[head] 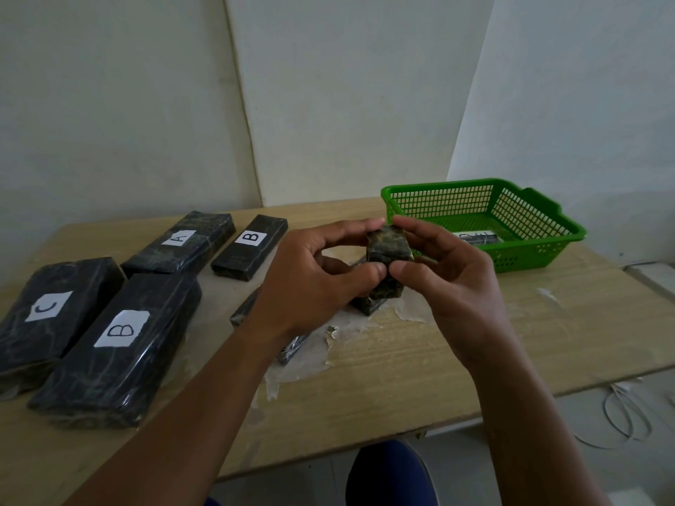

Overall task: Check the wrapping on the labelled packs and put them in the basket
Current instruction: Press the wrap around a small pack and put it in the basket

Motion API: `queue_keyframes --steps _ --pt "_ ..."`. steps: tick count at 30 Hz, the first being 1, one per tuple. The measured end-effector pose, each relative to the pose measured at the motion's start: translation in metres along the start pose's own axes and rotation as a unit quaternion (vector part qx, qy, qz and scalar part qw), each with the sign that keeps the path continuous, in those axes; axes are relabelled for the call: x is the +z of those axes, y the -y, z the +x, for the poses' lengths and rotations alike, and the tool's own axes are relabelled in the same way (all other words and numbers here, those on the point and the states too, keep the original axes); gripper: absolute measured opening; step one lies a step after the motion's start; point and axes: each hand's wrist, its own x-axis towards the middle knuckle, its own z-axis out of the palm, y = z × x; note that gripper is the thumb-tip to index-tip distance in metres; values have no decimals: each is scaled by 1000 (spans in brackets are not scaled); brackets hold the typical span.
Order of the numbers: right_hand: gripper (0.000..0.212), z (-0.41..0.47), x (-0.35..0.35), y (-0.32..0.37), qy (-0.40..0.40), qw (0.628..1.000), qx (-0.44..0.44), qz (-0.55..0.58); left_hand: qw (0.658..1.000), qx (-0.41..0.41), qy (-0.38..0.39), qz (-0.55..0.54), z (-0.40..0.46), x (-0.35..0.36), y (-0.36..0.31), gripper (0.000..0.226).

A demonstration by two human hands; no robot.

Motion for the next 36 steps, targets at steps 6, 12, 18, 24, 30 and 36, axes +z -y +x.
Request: queue_keyframes --steps 6,12,18,24,30,36 --pt "43 0 3 0 3 1000 -14 -5 1000 3 -20 -4 -3 2 -1 46" --pt "53 2 0 -4 22 999 -16 22 999 30 -24 28 -4 3 0 46" --pt "62 2 -2 -3 35 999 -20 35 999 32 -16 16 -5 2 -1 51" --pt "64 0 1 -2 17 1000 -1 4 999 3 -29 -41 -1 2 -5 37" --pt "50 -1 7 -1 -4 998 51 -23 995 -87 -34 -42 5 2 -8 29" --pt "16 3 10 6 -36 988 148 23 983 -168 -9 -78 5 3 -13 30"
